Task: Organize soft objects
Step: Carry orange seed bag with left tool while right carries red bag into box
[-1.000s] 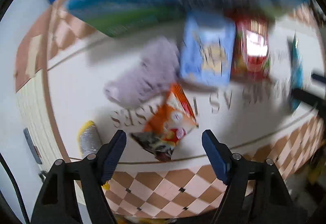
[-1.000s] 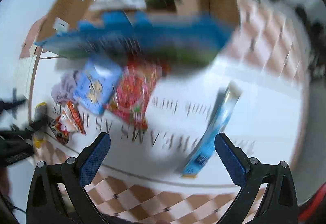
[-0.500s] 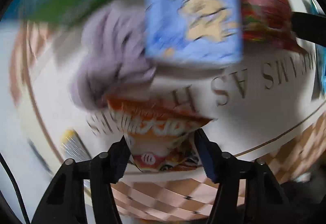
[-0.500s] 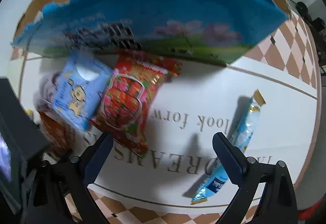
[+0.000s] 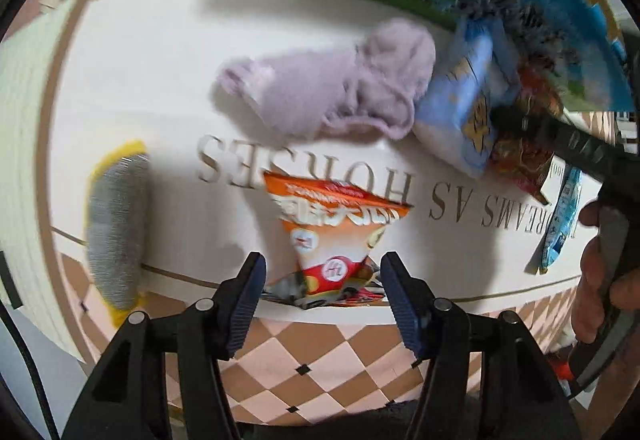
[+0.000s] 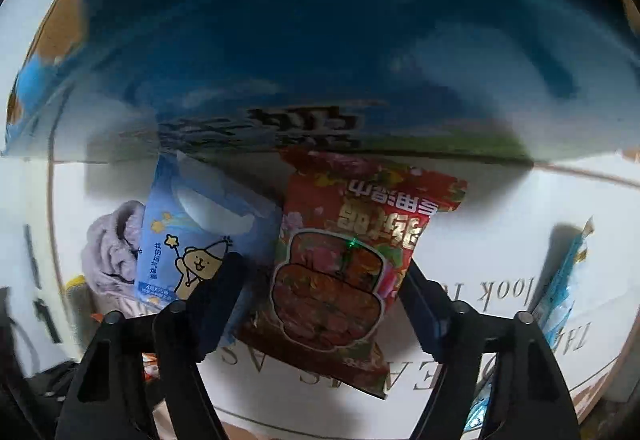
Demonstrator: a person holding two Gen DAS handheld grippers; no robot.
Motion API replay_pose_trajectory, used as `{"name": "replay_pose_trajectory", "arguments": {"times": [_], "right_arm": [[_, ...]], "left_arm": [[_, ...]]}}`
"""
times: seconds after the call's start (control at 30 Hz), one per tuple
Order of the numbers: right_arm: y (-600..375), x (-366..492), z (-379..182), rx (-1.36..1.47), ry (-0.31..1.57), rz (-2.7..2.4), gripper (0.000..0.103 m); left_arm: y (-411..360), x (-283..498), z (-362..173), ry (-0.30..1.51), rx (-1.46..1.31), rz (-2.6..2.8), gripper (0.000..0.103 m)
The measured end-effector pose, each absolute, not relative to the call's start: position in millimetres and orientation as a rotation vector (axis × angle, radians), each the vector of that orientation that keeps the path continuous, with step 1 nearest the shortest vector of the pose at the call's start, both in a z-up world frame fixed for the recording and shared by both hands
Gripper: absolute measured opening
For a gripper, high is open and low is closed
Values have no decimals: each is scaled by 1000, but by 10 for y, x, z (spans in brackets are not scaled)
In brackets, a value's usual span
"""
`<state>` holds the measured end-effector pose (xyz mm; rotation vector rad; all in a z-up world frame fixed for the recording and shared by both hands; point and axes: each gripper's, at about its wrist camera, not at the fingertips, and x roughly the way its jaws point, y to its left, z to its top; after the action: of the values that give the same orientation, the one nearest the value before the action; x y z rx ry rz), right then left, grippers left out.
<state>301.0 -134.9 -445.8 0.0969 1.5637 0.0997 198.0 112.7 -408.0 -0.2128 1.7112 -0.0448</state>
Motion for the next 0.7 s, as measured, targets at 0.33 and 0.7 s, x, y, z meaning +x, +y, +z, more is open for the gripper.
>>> {"name": "replay_pose_trajectory", "arguments": {"times": [0.33, 0.7], "right_arm": [[-1815, 2302, -4439, -51, 1696, 138, 56], [-1975, 2290, -4276, 48, 1650, 87, 75]], "left_arm": [[705, 2090, -3890, 1760, -124, -138, 64], [399, 2278, -4353, 1817, -44, -32, 75]]}}
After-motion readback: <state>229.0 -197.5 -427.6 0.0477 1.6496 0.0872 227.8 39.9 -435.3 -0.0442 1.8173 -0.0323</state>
